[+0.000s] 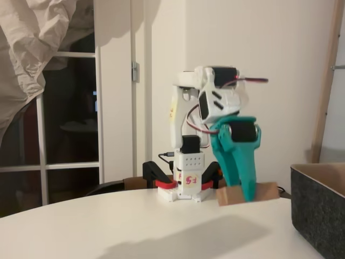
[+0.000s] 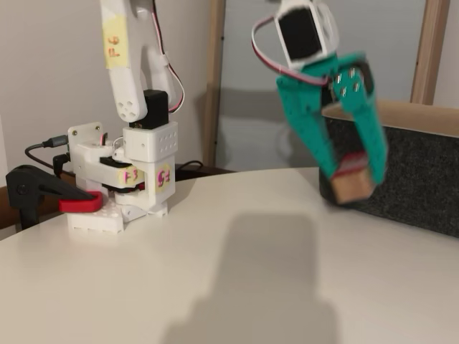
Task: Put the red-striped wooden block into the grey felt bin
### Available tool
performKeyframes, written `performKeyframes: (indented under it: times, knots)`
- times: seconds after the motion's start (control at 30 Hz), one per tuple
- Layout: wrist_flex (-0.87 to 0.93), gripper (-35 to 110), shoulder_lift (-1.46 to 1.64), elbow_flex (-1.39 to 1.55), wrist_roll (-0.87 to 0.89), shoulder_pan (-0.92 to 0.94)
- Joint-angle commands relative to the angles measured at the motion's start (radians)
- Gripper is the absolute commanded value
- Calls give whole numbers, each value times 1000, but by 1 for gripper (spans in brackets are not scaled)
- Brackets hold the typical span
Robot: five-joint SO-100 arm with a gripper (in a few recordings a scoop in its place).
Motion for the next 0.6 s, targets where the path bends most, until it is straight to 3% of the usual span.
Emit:
performKeyframes:
  times: [0.0, 0.57]
  knots:
    - [-64, 3, 110, -26, 9, -21]
    - [-169, 6, 152, -181, -75, -215]
